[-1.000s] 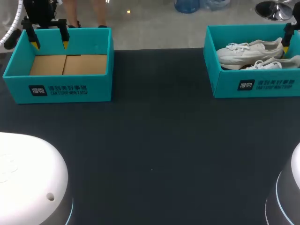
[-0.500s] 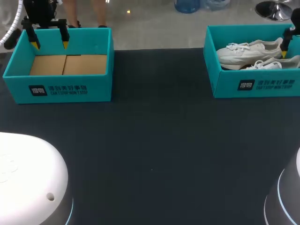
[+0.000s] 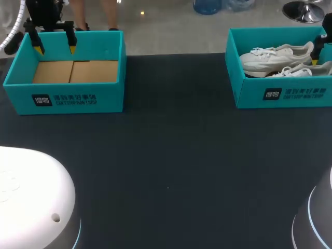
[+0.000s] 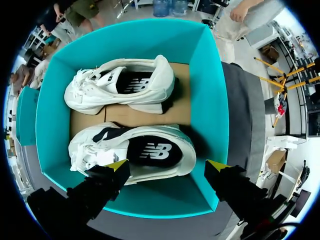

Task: Take the shoe out of the shoebox, open the shoe tongue, remove and reinsert the insole, then place the shoe into the shoebox

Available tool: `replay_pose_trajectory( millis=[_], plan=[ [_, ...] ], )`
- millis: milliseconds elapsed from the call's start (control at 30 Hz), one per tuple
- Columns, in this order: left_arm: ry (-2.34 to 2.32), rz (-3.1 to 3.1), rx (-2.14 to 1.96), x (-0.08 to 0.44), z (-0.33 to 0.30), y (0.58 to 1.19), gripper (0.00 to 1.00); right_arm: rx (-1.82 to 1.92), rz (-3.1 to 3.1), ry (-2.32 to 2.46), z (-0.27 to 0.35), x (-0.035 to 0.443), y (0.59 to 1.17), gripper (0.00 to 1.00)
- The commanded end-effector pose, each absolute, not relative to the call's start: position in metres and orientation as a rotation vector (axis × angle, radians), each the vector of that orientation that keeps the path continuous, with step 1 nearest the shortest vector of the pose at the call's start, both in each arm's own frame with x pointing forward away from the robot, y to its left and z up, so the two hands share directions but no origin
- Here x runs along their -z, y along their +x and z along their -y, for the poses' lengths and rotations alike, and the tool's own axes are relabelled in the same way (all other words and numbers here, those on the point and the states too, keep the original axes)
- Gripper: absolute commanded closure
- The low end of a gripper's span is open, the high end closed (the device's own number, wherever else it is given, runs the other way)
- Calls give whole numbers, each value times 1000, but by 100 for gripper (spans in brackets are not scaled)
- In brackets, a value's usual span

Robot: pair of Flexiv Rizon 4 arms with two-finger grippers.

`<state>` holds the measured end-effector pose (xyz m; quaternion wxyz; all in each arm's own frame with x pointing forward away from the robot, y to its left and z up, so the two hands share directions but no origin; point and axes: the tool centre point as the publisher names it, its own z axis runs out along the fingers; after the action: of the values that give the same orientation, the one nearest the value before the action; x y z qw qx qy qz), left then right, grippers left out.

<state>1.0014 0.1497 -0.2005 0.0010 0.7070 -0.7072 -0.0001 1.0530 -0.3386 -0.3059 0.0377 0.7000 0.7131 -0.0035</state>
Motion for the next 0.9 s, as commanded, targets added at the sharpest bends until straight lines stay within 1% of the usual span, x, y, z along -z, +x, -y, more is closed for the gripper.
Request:
replay_pose_trajectory(
  millis=[33, 833, 867, 900],
  plan=[
    [2220, 2221, 1, 200, -150, 1001, 0, 2, -2196, 2146, 339, 312, 1058, 0],
    [2220, 2221, 1, 200, -150, 1001, 0, 26, -2208, 2136, 335, 341, 1056, 0],
    [2220, 2221, 1, 200, -150, 1001, 0, 23, -2203, 2135, 335, 341, 1056, 5],
    [2220, 2221, 1, 200, -150, 1001, 0, 23, -2199, 2134, 336, 341, 1056, 14]
  ],
)
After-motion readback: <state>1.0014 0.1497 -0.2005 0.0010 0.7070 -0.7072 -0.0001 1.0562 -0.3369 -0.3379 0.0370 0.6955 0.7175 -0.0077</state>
